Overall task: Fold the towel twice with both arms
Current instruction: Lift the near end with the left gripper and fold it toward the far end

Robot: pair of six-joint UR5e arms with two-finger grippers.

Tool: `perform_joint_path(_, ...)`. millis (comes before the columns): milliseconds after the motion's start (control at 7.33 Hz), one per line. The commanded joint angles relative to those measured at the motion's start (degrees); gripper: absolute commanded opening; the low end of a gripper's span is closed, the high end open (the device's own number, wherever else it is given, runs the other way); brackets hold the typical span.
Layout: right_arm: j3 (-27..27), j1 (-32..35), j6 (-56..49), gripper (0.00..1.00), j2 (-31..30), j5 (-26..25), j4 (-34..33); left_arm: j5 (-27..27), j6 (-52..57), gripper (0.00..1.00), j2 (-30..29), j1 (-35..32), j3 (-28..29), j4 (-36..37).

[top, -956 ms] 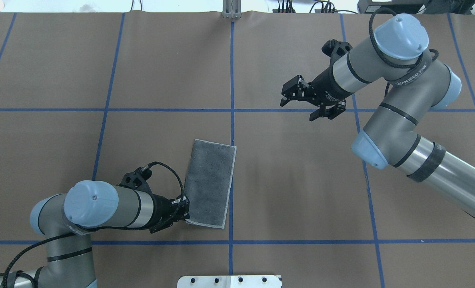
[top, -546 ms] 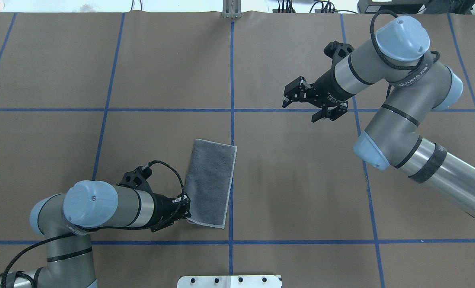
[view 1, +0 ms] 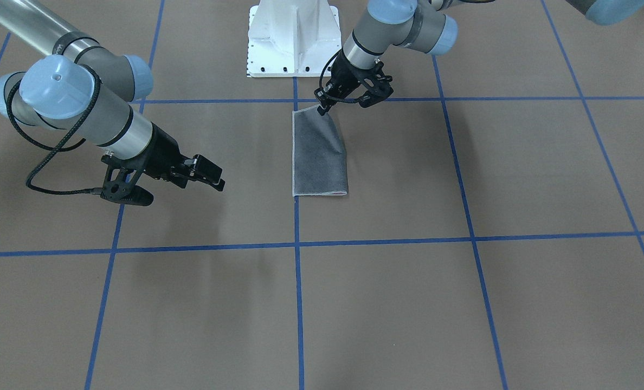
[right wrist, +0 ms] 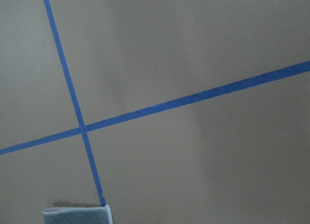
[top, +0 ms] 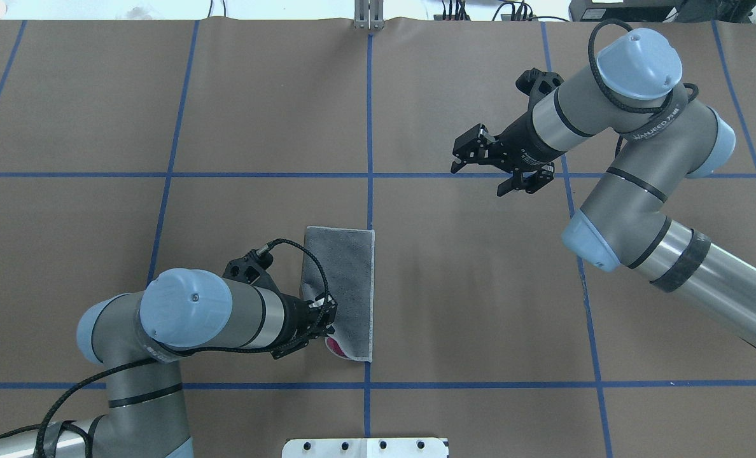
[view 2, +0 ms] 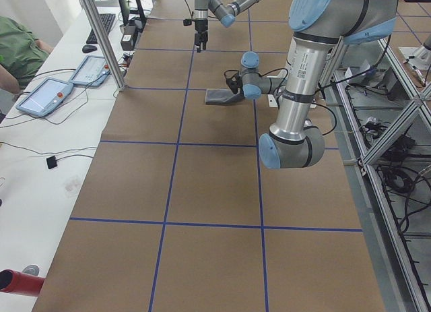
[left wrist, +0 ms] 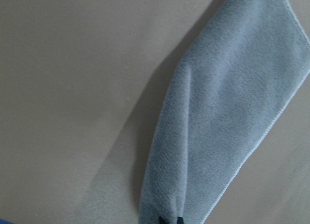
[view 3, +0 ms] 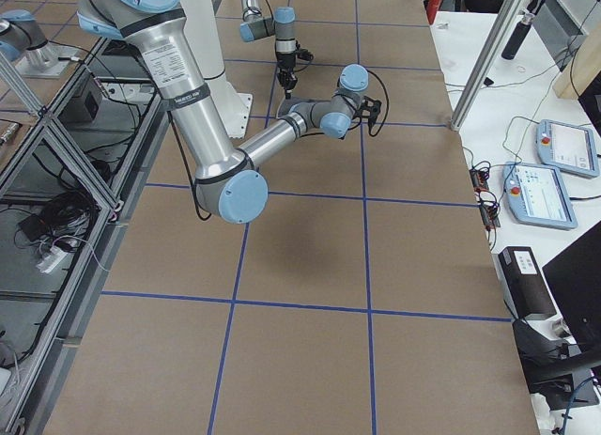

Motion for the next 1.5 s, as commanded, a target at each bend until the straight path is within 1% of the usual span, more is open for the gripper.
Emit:
perform_joint_path(0,0.0,-0.1,0.0,1.0,0.1,0.0,-0.1,-0.1,0.0,0.0,-0.4,-4.5,2.2,0.5)
perform_joint_path(273,0.0,-0.2,0.1,1.0,0.2,0.0,-0.1,-0.2,-0.2,0.0,-0.8,-7.5,2.6,-0.3)
perform_joint_path(410,-0.4,-0.2,0.0,1.0,0.3,-0.1,0.0,-0.3,-0.2,0.0,-1.4,-7.6,2.6,-0.3)
perform_joint_path(546,-1.0,-0.2,0.0,1.0,0.3,-0.1,0.0,-0.3,-0.3,0.0,-3.4,-7.6,3.3,-0.3)
perform_joint_path(819,-1.3,-0.2,-0.1,1.0,0.3,-0.1,0.0,-0.2,-3.1,0.0,-8.9,-8.1,7.0,-0.3)
perform_joint_path(1092,-1.3,-0.3,-0.1,1.0,0.3,-0.1,0.0,-0.2,-5.2,0.0,-9.3,-10.3,8.2,-0.4)
perform_joint_path(1229,-1.3,-0.3,-0.1,1.0,0.4,-0.2,0.0,0.0,-7.7,0.0,-9.4,-10.8,9.1,-1.6)
perform_joint_path(1365,-1.3,-0.3,-0.1,1.0,0.6,-0.2,0.0,0.0,-11.7,0.0,-9.3,-11.7,11.1,-6.2)
